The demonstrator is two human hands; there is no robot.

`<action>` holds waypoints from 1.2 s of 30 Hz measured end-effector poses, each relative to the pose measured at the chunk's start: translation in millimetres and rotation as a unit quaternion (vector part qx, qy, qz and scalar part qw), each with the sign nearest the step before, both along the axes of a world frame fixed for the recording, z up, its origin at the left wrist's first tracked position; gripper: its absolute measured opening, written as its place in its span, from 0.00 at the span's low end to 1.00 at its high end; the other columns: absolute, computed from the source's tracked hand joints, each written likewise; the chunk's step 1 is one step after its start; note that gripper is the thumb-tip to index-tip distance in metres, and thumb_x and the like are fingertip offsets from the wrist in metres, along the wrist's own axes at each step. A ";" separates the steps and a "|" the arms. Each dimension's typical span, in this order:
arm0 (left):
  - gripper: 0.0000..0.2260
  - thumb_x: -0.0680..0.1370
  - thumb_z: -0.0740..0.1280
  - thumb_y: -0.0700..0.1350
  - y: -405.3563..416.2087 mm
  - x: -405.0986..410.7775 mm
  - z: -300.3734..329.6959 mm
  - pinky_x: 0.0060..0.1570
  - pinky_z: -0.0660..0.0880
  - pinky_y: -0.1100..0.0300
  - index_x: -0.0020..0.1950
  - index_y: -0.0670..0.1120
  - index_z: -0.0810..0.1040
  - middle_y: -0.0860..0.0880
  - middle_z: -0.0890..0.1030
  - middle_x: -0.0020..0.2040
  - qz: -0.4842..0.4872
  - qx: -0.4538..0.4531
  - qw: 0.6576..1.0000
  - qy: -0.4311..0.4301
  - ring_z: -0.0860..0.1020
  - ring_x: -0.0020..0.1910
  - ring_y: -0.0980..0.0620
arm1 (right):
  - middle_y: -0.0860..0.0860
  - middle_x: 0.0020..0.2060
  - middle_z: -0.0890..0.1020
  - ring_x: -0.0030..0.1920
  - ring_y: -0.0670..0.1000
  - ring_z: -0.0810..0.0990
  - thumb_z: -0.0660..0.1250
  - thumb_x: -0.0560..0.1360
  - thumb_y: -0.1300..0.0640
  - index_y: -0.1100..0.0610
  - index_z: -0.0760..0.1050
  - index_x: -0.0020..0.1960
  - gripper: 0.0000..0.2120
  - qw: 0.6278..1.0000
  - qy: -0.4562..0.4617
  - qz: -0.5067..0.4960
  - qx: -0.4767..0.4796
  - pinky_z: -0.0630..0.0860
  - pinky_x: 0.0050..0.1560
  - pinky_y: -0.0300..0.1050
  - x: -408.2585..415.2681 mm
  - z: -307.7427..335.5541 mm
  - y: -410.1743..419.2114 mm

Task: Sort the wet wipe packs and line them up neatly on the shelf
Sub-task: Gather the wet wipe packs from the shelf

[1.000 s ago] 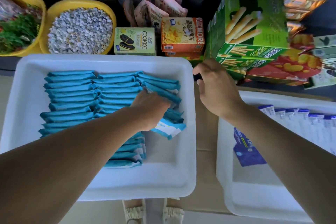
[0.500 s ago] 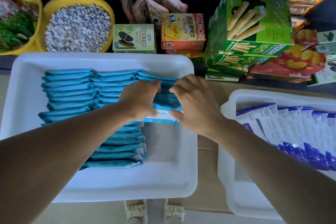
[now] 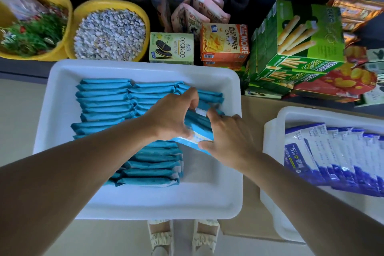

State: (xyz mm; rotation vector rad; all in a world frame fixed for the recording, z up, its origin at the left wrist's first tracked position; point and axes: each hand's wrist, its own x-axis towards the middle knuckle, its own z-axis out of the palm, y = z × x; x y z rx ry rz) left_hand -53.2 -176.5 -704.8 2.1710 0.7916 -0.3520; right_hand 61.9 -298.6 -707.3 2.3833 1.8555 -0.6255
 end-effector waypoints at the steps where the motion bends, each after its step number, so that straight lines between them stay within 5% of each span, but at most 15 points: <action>1: 0.30 0.63 0.78 0.45 4.8 -4.2 -0.7 0.55 0.73 0.50 0.60 0.50 0.68 0.51 0.76 0.57 -0.011 0.018 1.000 0.021 0.75 0.56 0.48 | 0.53 0.49 0.82 0.48 0.57 0.80 0.67 0.72 0.45 0.56 0.63 0.63 0.26 1.000 -0.022 -0.020 0.000 0.68 0.48 0.47 -5.4 0.4 -6.1; 5: 0.35 0.71 0.73 0.47 15.3 -23.7 -15.8 0.69 0.61 0.47 0.73 0.52 0.58 0.47 0.58 0.74 -0.091 0.177 0.970 0.141 0.57 0.72 0.46 | 0.54 0.29 0.80 0.28 0.56 0.79 0.80 0.55 0.47 0.62 0.75 0.52 0.32 0.987 -0.135 -0.090 0.009 0.67 0.31 0.41 -24.0 -8.5 -22.9; 9: 0.36 0.76 0.69 0.50 4.7 -40.6 -40.3 0.69 0.57 0.39 0.76 0.59 0.48 0.47 0.37 0.77 -0.147 0.196 0.948 0.203 0.43 0.76 0.42 | 0.54 0.25 0.77 0.26 0.55 0.75 0.80 0.52 0.50 0.61 0.76 0.42 0.24 0.970 -0.221 -0.097 0.015 0.67 0.35 0.44 -32.5 -26.6 -12.9; 12: 0.38 0.77 0.67 0.52 5.0 -52.8 -52.7 0.68 0.58 0.38 0.76 0.60 0.43 0.48 0.31 0.75 -0.157 0.218 0.941 0.205 0.39 0.76 0.42 | 0.53 0.24 0.78 0.26 0.53 0.75 0.79 0.53 0.49 0.59 0.77 0.39 0.21 0.961 -0.269 -0.069 -0.001 0.68 0.36 0.44 -32.9 -52.3 3.7; 18: 0.34 0.77 0.63 0.59 9.3 -63.8 -61.4 0.66 0.63 0.43 0.76 0.52 0.47 0.46 0.37 0.76 -0.165 0.267 0.928 0.203 0.46 0.75 0.41 | 0.55 0.41 0.82 0.40 0.55 0.80 0.73 0.68 0.50 0.61 0.73 0.55 0.21 0.967 -0.253 0.005 -0.001 0.72 0.43 0.47 -14.2 -90.6 30.6; 23: 0.30 0.78 0.60 0.59 16.0 -71.9 -64.1 0.65 0.64 0.47 0.74 0.48 0.55 0.45 0.49 0.74 -0.143 0.304 0.920 0.202 0.54 0.72 0.43 | 0.55 0.34 0.78 0.36 0.56 0.76 0.80 0.57 0.51 0.59 0.75 0.43 0.21 0.957 -0.278 0.010 0.081 0.72 0.38 0.46 -8.2 -98.6 28.4; 29: 0.20 0.80 0.61 0.46 28.0 -90.3 -64.5 0.62 0.64 0.48 0.70 0.48 0.61 0.46 0.53 0.72 -0.136 0.342 0.907 0.203 0.57 0.70 0.44 | 0.55 0.49 0.73 0.48 0.55 0.70 0.78 0.60 0.46 0.57 0.63 0.55 0.33 0.965 -0.262 -0.023 0.026 0.69 0.50 0.49 -15.5 -95.8 27.0; 33: 0.21 0.79 0.61 0.43 26.3 -91.6 -61.5 0.66 0.61 0.47 0.71 0.47 0.62 0.46 0.51 0.74 -0.126 0.323 0.916 0.201 0.54 0.73 0.44 | 0.58 0.53 0.73 0.51 0.58 0.72 0.81 0.55 0.53 0.60 0.67 0.61 0.39 0.978 -0.194 -0.051 0.060 0.71 0.52 0.52 -34.6 -74.8 31.5; 36: 0.26 0.78 0.64 0.45 26.2 -102.9 -56.9 0.68 0.61 0.48 0.74 0.47 0.58 0.46 0.49 0.76 -0.098 0.307 0.927 0.190 0.51 0.74 0.45 | 0.58 0.53 0.74 0.50 0.58 0.77 0.76 0.63 0.61 0.62 0.68 0.64 0.33 0.991 -0.063 -0.069 0.093 0.75 0.46 0.50 -60.7 -48.0 39.8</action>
